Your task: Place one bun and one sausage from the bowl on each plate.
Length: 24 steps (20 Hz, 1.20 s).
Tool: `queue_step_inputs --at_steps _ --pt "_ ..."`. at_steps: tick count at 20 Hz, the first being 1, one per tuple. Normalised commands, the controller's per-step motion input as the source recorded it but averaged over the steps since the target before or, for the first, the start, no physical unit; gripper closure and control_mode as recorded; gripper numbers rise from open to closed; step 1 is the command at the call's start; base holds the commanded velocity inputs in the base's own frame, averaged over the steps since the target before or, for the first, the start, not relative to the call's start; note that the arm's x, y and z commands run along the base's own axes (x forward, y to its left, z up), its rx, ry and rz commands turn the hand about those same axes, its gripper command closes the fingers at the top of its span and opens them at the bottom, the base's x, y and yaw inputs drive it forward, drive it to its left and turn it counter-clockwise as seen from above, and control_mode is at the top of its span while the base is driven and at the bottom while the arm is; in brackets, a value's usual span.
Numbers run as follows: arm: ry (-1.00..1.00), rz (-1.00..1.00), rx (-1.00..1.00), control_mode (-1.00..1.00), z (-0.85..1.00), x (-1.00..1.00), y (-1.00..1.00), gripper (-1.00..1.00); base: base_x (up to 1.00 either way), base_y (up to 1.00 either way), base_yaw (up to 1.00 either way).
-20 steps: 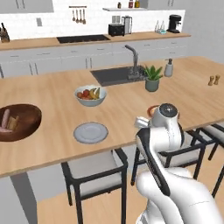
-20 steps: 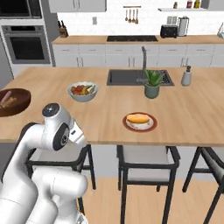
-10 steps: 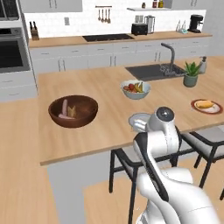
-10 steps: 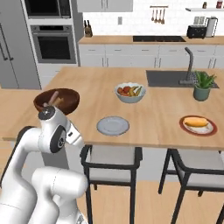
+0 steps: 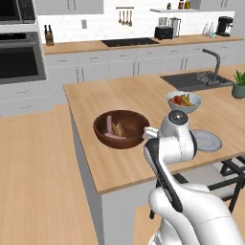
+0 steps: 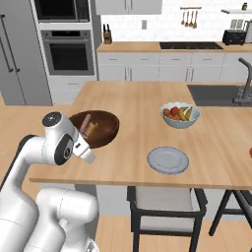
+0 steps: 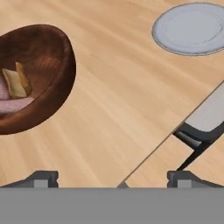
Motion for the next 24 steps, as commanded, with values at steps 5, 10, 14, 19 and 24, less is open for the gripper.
queue_step_inputs --at_steps 5,10,14,19,24 --pt "0.0 0.0 0.0 1.0 0.0 0.0 0.0 -1.0 1.0 0.0 0.0" --pt "0.0 0.12 0.0 -1.0 0.65 0.64 0.54 -1.0 0.15 0.0 0.0" --pt "0.0 0.13 0.0 -1.0 0.98 1.0 0.72 -1.0 0.0 0.0 0.0" --pt "0.12 0.23 -0.01 -1.0 0.39 1.0 0.17 -1.0 0.0 0.0 0.0" --pt "0.39 0.25 -0.2 -1.0 -0.72 0.57 0.07 -1.0 0.0 0.0 0.0"
